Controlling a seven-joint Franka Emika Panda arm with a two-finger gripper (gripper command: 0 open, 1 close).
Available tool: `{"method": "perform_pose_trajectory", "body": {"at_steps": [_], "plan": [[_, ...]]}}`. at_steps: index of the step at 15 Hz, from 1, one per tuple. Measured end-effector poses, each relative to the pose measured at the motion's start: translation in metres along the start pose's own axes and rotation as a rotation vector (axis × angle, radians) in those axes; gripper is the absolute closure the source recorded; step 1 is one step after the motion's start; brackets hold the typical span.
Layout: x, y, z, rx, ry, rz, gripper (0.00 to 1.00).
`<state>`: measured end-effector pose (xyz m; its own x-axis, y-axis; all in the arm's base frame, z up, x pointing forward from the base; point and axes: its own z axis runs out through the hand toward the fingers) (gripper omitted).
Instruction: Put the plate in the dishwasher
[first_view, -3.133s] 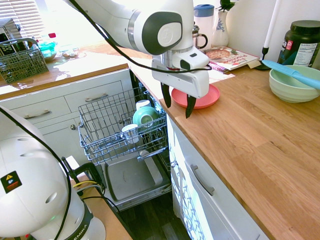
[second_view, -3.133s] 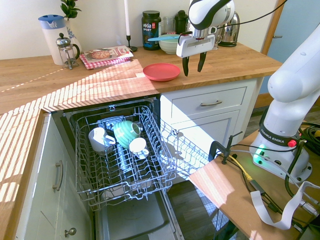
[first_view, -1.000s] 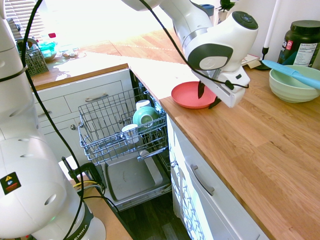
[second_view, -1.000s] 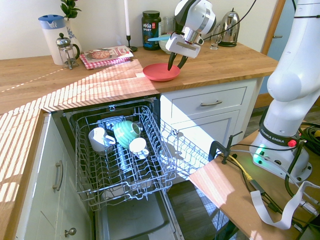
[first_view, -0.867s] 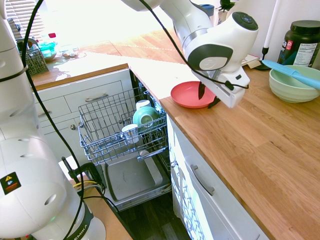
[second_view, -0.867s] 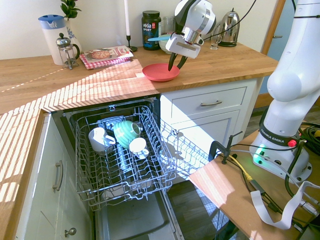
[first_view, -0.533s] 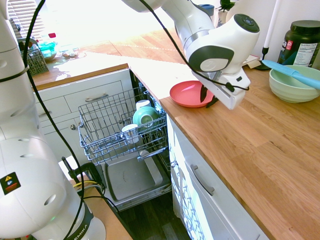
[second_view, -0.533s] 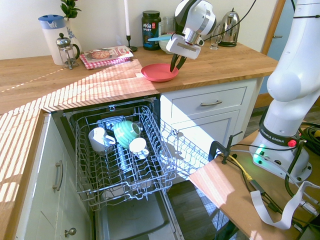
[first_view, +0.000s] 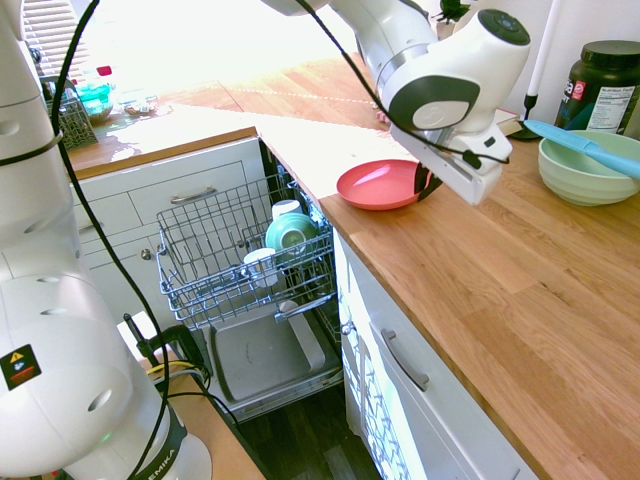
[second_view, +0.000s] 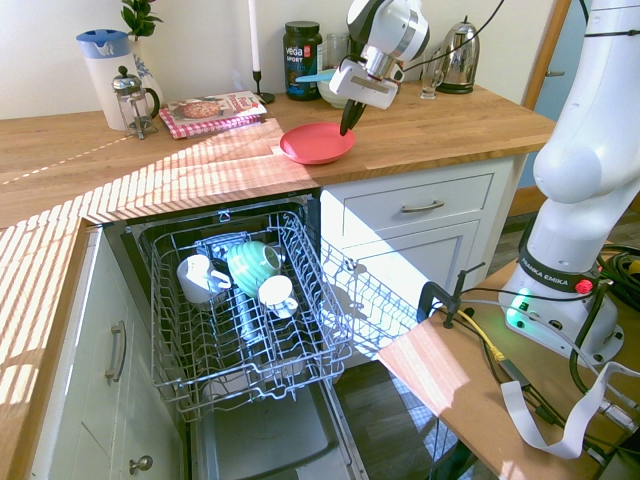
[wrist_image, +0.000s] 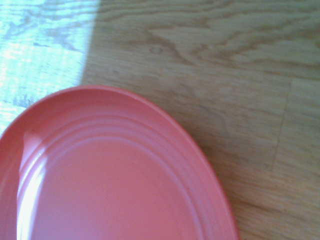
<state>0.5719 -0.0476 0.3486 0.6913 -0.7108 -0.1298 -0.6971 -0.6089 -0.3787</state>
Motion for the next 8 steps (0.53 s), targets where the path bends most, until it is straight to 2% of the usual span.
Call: {"method": "perform_pose_trajectory", "body": {"at_steps": [2,4,6,8], "plan": [[-0.011,-0.039,-0.03,-0.041,0.053,-0.079,1.0],[-0.052,-0.101,-0.073,-0.107,0.129,-0.184,1.0],[-0.12,-0.169,-0.107,-0.183,0.211,-0.285,1.0],[-0.211,-0.231,-0.117,-0.263,0.29,-0.377,1.0]]}}
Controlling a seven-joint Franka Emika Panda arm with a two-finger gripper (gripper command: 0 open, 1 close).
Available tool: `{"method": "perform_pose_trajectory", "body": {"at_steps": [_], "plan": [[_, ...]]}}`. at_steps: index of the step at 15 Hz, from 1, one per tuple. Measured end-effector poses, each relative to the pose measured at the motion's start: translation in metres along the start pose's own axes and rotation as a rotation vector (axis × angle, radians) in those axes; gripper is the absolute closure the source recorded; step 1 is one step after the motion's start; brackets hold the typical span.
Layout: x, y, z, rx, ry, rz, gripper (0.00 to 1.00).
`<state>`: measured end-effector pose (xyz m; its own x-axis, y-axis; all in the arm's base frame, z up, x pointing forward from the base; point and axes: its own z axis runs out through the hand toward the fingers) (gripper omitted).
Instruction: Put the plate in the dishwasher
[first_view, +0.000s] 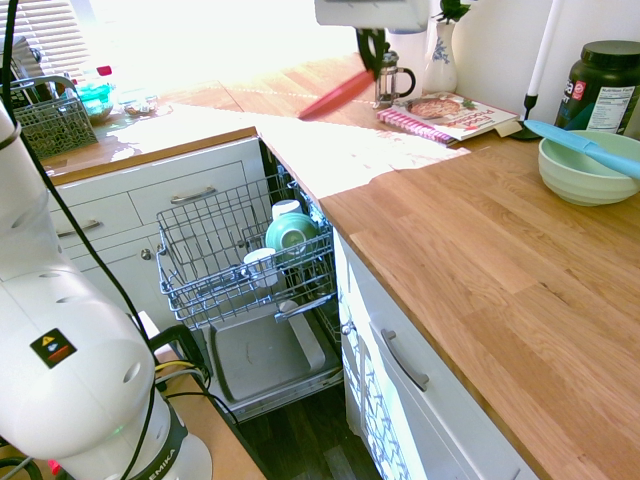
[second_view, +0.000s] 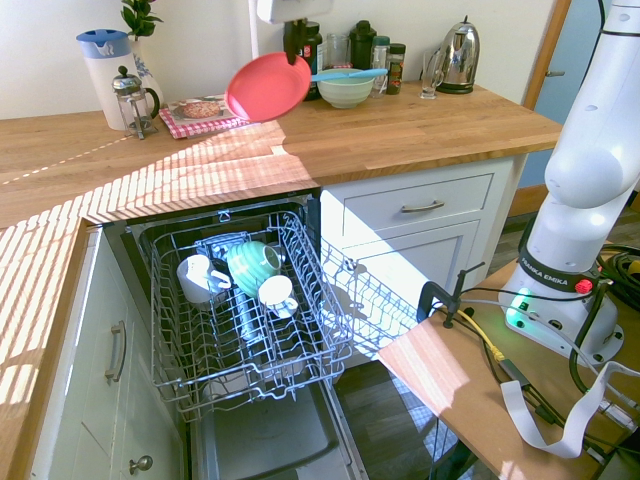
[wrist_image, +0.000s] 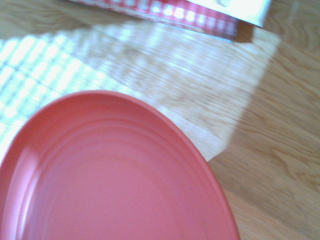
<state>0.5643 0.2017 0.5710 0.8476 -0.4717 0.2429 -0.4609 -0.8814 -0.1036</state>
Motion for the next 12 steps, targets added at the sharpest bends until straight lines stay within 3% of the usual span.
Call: {"method": "perform_pose_trajectory", "body": {"at_steps": [3,6,9,12], "plan": [[-0.098,-0.106,-0.015,-0.11,0.114,-0.162,1.0],[-0.201,-0.173,0.078,-0.238,0.214,-0.339,1.0],[-0.311,-0.184,0.174,-0.359,0.285,-0.515,1.0],[-0.403,-0.171,0.234,-0.456,0.382,-0.69,1.0]]}}
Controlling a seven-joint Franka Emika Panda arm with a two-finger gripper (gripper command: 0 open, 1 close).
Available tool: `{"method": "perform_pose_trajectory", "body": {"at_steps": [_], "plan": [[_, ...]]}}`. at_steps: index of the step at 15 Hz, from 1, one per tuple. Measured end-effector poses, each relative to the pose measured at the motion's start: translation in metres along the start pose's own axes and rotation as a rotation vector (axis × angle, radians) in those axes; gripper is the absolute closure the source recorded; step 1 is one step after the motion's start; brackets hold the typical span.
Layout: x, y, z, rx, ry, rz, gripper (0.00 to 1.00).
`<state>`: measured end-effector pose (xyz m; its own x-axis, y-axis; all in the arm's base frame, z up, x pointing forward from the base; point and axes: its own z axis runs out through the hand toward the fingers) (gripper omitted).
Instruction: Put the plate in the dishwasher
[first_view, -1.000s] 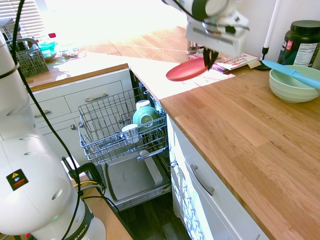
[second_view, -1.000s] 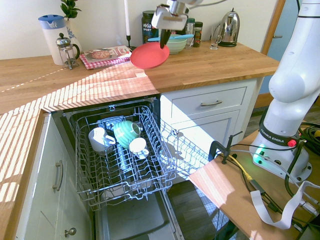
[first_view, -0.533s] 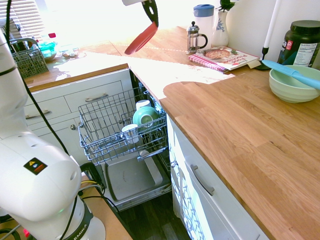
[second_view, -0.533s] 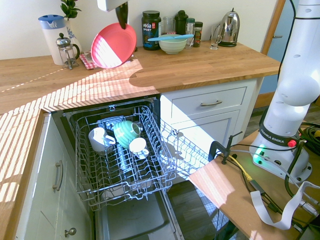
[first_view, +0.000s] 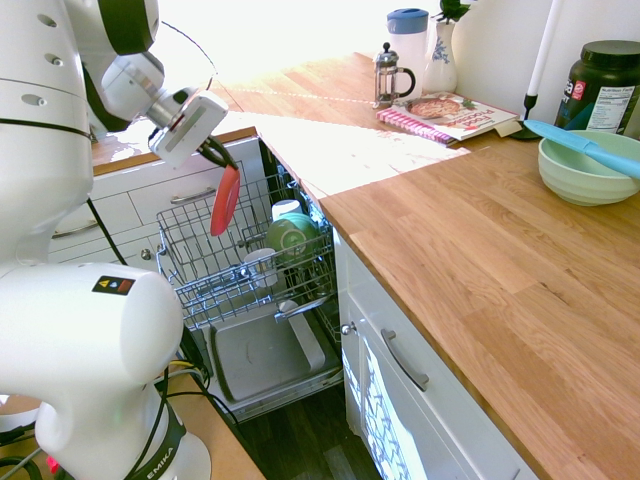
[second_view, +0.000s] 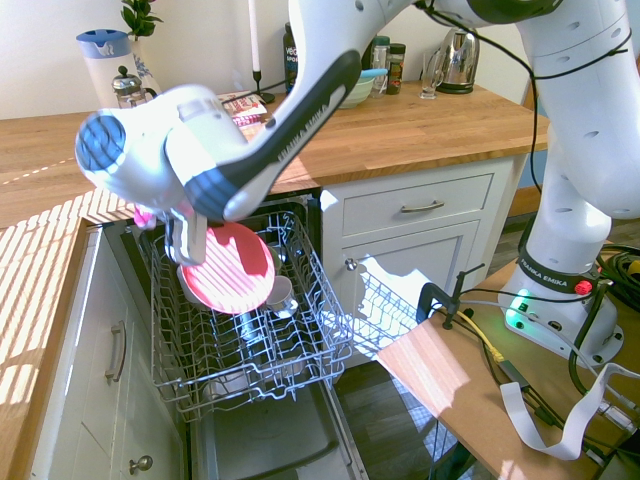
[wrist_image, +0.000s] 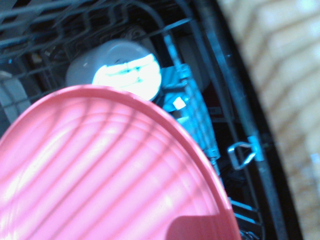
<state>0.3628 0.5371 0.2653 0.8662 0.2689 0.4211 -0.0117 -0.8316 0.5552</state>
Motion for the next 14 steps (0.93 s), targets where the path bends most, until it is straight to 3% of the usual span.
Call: {"method": "perform_pose_trajectory", "body": {"at_steps": [2,5,6,12,14], "plan": [[-0.029,-0.039,0.024,-0.076,0.08,-0.09,1.0],[-0.033,-0.09,0.026,-0.103,0.11,-0.105,1.0],[-0.032,-0.1,0.02,-0.108,0.104,-0.102,0.0],[-0.019,-0.121,0.024,-0.037,-0.155,-0.138,0.0],[-0.002,-0.118,0.025,0.031,-0.258,-0.152,0.0]]}}
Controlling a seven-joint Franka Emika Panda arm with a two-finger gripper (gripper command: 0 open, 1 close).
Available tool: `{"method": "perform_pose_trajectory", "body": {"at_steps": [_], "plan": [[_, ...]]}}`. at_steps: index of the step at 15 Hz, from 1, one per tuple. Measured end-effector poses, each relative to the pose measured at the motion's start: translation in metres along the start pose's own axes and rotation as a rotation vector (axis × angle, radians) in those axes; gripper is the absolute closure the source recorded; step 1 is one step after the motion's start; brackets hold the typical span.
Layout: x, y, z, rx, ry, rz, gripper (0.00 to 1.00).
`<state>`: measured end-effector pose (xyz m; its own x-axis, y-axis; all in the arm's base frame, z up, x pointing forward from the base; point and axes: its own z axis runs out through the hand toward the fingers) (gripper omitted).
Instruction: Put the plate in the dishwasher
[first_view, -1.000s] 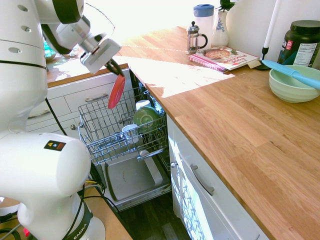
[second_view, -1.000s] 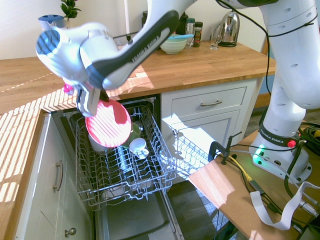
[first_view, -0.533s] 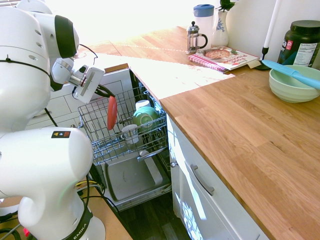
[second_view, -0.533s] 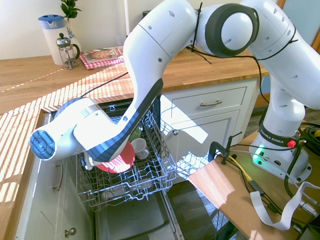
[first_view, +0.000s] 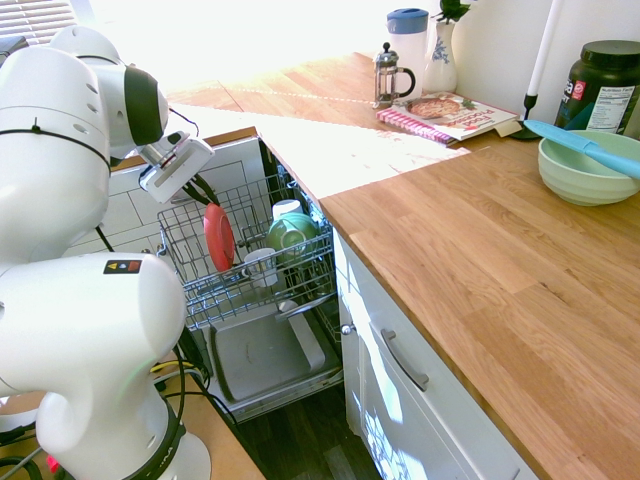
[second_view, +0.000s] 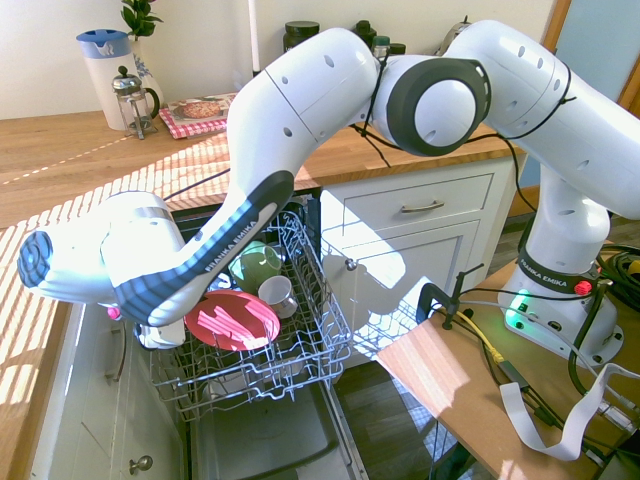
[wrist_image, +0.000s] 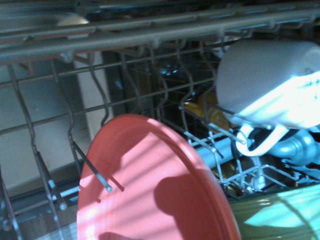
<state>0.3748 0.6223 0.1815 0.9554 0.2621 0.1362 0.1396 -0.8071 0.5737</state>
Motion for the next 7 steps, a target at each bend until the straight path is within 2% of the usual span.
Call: {"method": "perform_pose_trajectory", "body": {"at_steps": [4,6,7], "plan": [[0.054,0.041,-0.035,0.214,-0.149,0.001,0.0],[0.091,0.094,-0.056,0.305,-0.187,0.051,0.0],[0.116,0.137,-0.066,0.351,-0.199,0.09,0.0]]}}
